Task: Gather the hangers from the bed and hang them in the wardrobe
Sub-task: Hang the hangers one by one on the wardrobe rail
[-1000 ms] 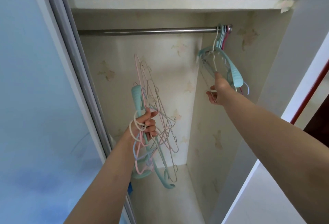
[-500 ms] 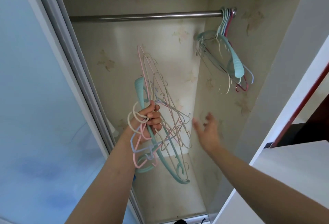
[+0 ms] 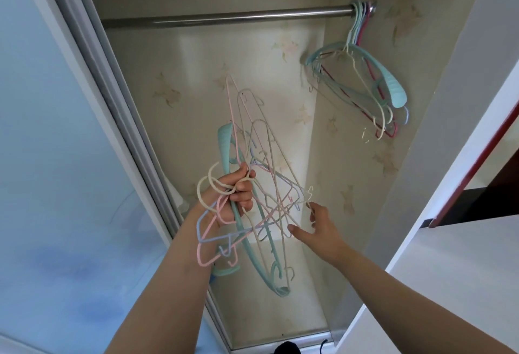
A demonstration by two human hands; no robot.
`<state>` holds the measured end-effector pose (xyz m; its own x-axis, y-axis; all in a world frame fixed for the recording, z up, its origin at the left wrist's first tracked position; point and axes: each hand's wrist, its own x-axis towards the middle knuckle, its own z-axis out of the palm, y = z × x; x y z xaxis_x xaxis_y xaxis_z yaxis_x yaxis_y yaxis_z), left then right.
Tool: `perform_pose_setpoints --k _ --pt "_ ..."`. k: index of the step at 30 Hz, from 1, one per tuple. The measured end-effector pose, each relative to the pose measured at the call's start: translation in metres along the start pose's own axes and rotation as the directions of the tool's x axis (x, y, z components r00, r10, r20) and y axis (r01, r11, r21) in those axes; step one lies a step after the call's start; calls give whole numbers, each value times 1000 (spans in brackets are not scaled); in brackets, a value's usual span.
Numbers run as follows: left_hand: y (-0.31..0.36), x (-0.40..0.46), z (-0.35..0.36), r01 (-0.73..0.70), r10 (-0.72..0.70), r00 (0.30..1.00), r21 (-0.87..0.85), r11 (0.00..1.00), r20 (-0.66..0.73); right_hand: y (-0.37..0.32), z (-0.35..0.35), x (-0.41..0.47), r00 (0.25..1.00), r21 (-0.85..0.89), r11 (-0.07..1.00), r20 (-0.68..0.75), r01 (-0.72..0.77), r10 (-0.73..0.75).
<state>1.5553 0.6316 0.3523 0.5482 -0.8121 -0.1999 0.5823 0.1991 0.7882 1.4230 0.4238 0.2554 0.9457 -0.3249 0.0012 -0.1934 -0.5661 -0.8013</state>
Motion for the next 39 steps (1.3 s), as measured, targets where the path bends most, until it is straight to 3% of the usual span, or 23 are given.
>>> perform_pose_setpoints --k 2,6,12,15,18,22,26,31,35,39 --pt "-2 -6 2 -23 24 1000 -84 996 13 2 -6 -3 996 36 999 -86 25 -22" --pt "-2 -7 6 -9 -1 986 -59 998 -165 -7 -26 -1 979 79 996 -203 34 -17" --pt "4 3 3 -12 -6 943 -54 998 -333 -58 -72 39 971 227 965 -163 -134 173" --pt "10 3 1 -40 10 969 -116 992 -247 -97 -99 60 967 497 834 50 -240 248" --pt "13 0 6 -61 43 992 -148 987 -119 -133 -124 79 965 622 738 165 -262 203" --pt "16 3 23 -72 50 979 -109 991 -195 -173 -148 100 963 664 700 132 -262 235" --pt "19 0 31 -87 73 980 -65 994 -185 -180 -152 107 932 608 715 130 -344 337" --pt "19 -4 30 -89 79 984 -59 994 -158 -152 -157 104 884 733 569 94 -372 458" --pt "14 -4 27 -102 86 987 -113 988 -138 -144 -169 96 861 869 421 13 -261 508" --pt "9 -3 22 -109 112 994 -130 985 11 -137 -169 88 892 924 351 -28 -149 452"
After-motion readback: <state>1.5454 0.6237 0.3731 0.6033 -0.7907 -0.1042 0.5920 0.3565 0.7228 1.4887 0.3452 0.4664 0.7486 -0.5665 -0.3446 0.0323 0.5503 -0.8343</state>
